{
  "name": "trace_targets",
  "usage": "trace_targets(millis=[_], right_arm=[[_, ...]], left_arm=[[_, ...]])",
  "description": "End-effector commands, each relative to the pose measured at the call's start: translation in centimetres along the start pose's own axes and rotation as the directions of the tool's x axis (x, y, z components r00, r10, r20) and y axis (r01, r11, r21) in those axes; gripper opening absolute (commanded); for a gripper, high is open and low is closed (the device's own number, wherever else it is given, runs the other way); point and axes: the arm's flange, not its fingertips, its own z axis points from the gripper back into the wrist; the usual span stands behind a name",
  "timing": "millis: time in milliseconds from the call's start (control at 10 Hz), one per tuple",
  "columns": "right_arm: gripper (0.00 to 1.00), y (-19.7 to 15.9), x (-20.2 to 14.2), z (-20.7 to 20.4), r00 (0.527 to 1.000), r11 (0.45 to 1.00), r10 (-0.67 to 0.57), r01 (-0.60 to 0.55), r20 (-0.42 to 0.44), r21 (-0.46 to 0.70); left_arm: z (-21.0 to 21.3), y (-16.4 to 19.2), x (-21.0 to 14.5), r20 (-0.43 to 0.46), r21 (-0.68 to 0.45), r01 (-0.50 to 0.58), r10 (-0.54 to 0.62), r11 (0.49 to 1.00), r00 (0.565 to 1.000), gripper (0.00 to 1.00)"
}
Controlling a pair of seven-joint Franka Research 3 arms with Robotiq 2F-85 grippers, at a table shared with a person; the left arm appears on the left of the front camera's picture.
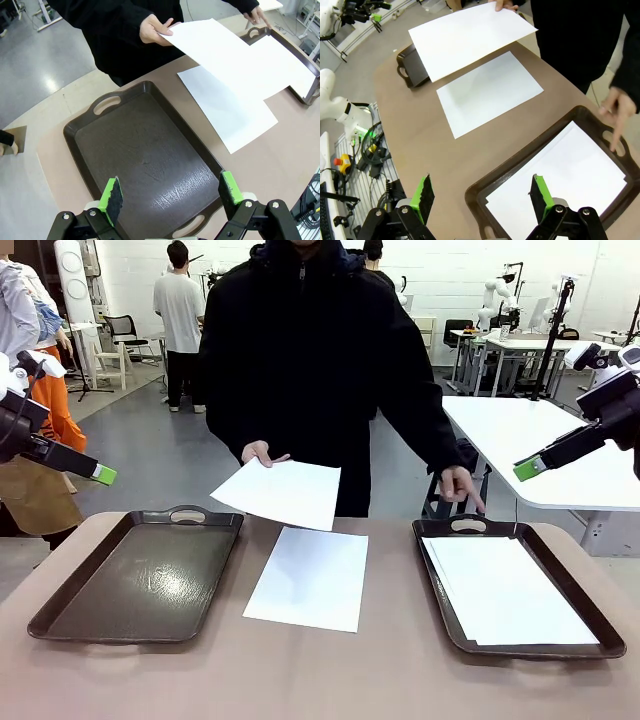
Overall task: Sort the A4 documents.
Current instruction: Receive the A4 Paper.
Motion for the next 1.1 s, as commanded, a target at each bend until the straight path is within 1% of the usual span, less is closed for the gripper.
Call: trace_targets(millis=[0, 1000], right_arm=[[1.00, 0.01, -0.07, 0.01, 1.000, 1.000, 0.007, -0.007, 0.003, 0.004], [1.00, 0.00, 0.00, 0.00, 1.000, 1.000, 0.000, 0.000, 0.000, 0.000]], left_arm=[[-0.20, 0.18, -0.11, 0.009, -0.006, -0.004, 0.004, 1.000, 1.000, 1.00], [-0.20, 0.18, -0.11, 0.009, -0.006, -0.004, 0.004, 1.000, 1.000, 1.00]])
